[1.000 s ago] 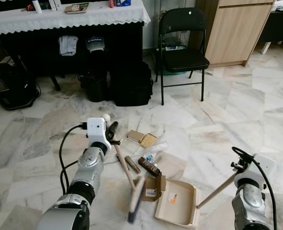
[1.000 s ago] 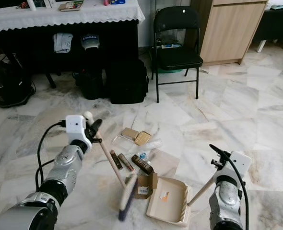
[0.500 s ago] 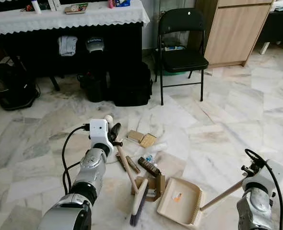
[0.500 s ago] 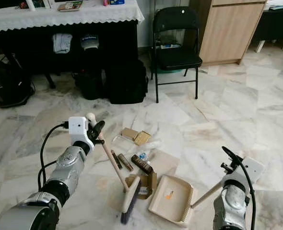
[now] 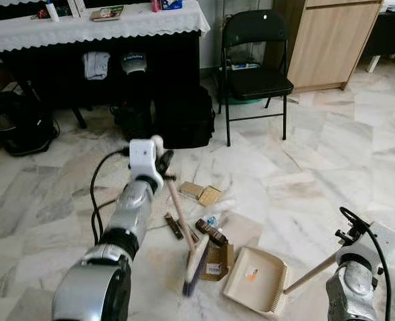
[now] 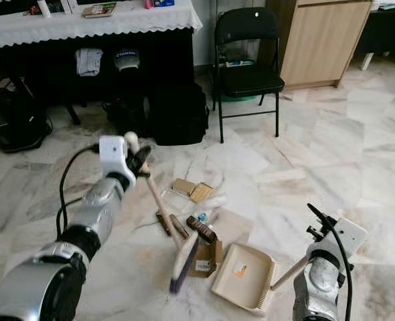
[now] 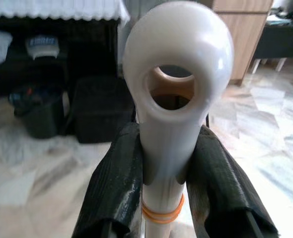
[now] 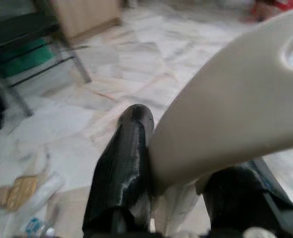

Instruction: Sweep floor

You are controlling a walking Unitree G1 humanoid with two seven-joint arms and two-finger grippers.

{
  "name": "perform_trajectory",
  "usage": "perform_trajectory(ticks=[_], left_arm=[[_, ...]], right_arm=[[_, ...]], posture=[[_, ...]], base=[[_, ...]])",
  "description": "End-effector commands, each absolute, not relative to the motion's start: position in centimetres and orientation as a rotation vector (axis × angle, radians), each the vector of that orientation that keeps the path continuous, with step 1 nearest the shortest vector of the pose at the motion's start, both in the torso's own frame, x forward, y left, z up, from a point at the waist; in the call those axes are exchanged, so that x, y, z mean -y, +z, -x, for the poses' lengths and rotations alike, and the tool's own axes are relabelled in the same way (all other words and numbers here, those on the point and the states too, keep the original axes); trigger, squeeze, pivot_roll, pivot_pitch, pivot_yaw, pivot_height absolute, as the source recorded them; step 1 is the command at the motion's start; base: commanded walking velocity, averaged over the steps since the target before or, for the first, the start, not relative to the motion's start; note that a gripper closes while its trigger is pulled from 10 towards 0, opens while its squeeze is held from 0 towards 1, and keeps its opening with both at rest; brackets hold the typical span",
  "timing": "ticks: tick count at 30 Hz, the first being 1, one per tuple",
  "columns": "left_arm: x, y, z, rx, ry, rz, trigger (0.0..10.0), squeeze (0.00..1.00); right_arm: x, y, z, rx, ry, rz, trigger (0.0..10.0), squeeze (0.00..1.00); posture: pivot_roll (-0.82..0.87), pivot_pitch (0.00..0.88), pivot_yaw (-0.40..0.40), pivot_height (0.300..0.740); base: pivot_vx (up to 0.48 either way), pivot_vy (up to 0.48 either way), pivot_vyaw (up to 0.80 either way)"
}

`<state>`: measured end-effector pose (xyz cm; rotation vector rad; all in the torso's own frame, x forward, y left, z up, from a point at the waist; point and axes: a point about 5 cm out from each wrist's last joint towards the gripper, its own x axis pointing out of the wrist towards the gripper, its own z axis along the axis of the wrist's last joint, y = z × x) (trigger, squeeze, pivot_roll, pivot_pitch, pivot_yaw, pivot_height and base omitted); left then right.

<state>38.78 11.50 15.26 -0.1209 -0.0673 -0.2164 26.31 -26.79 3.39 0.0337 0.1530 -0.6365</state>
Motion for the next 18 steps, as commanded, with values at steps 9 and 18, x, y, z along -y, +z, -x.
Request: perform_trajectory(ticks=[9, 18], left_arm=[[-12.3, 16.1, -38.8, 0.11, -0.208, 0.123, 10.0, 0.0], [-13.2, 16.0, -38.7, 0.126, -0.177, 0.137, 10.0, 0.0]], right_arm=[[26.2, 4.4, -27.4, -0.146, -0.509, 0.233, 10.0, 0.0], [26.7, 4.6, -27.5, -0.152, -0.528, 0.268, 10.0, 0.0]], posture=[[-0.09, 0.0, 0.122, 0.74], [-0.08, 0.0, 0.115, 0.74]], base=[[0.0, 0.0, 0.0], [0.0, 0.0, 0.0]])
